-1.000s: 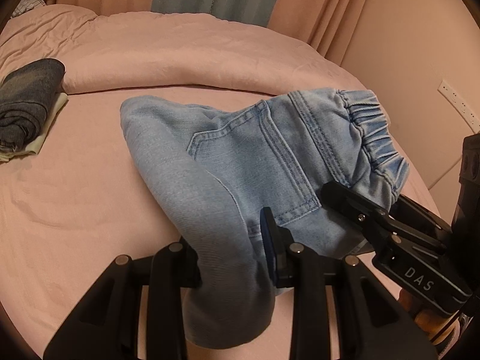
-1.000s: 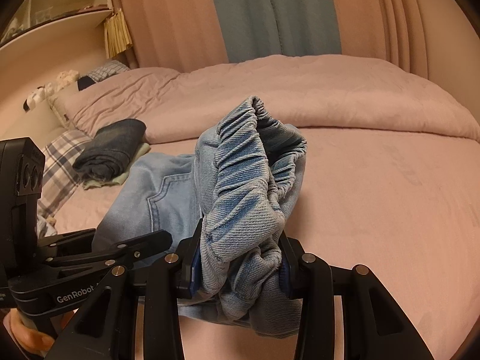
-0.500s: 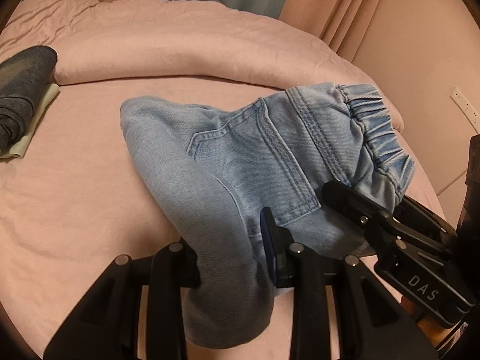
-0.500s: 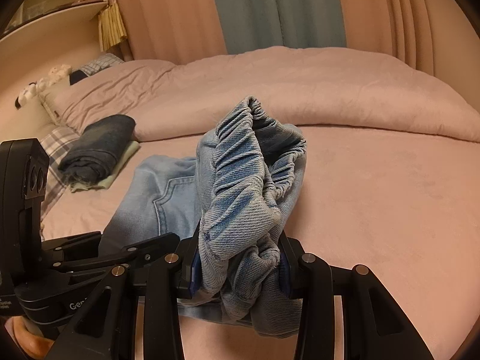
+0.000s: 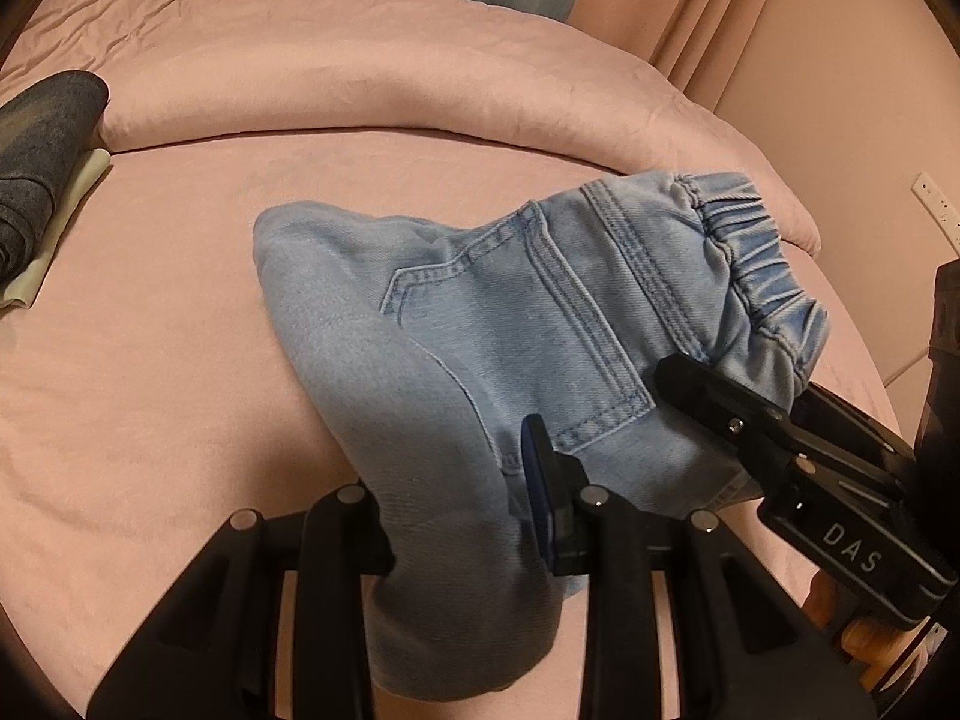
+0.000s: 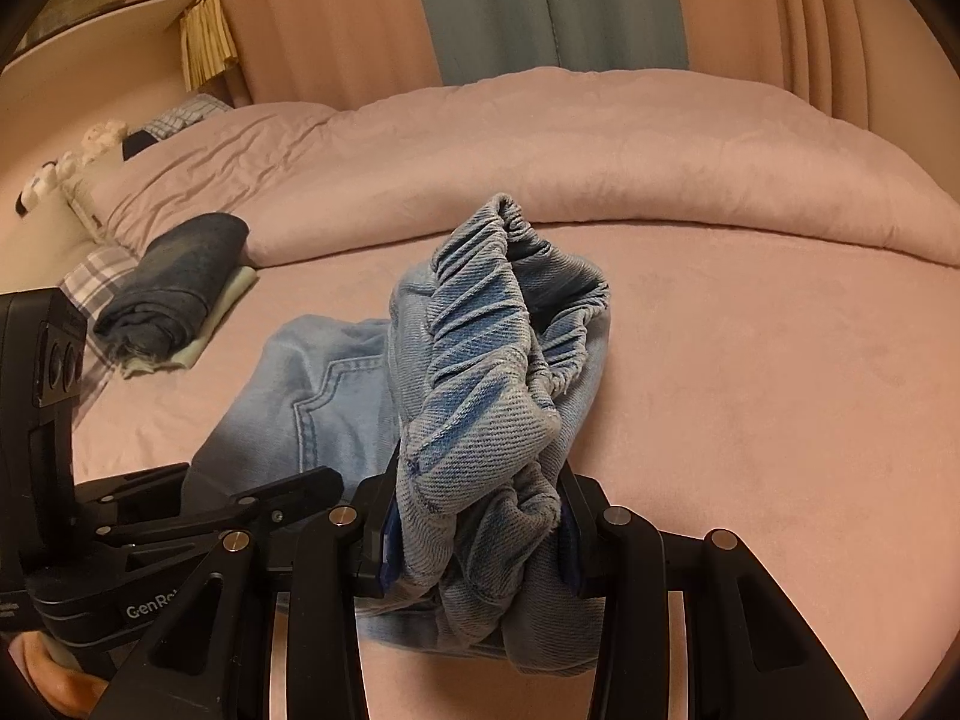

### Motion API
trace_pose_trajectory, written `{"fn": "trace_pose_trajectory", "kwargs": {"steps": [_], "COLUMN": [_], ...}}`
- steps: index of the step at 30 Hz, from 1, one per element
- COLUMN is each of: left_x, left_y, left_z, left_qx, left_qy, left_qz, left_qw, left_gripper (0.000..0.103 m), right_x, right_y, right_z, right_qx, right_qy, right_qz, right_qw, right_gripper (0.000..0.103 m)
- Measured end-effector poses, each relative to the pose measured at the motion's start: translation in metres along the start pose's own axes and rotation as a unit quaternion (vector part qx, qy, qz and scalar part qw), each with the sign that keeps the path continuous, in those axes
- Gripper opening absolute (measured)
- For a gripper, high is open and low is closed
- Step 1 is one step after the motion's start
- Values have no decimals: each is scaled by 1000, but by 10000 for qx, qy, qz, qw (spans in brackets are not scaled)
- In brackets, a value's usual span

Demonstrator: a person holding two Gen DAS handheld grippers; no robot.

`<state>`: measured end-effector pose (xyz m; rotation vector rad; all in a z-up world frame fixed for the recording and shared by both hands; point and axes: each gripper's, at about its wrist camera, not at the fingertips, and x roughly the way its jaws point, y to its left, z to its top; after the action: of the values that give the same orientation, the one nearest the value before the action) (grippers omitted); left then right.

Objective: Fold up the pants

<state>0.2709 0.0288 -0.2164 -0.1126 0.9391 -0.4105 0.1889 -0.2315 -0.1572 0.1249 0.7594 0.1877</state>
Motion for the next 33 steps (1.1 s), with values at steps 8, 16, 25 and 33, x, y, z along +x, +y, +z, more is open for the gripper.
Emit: {"fn": "trace_pose_trajectory", "kwargs": {"steps": [8,16,25,33], "left_x": [4,6,8,-3], "left_y": [10,15,27,39], "left_z": [-5,-5,-10,-16], "left_qx": [-41,-119,-362,-495], "left_qy": [128,179,273,186], "left_qz": [146,133,281,662], "left_qw": [9998,9997,9986,9964], "left_gripper": [37,42,69,86], "right_x": [16,24,31,24], "right_y": [-23,-36,-49,-66], "right_z": [-3,-5,-10,-21], "right_qx": [510,771,1162,1543], "right_qy": [323,497,722,816], "right_qz": [4,118,206,315], "right_qw": [9982,9957,9904,9841], "right_gripper": [44,46,59,65]}}
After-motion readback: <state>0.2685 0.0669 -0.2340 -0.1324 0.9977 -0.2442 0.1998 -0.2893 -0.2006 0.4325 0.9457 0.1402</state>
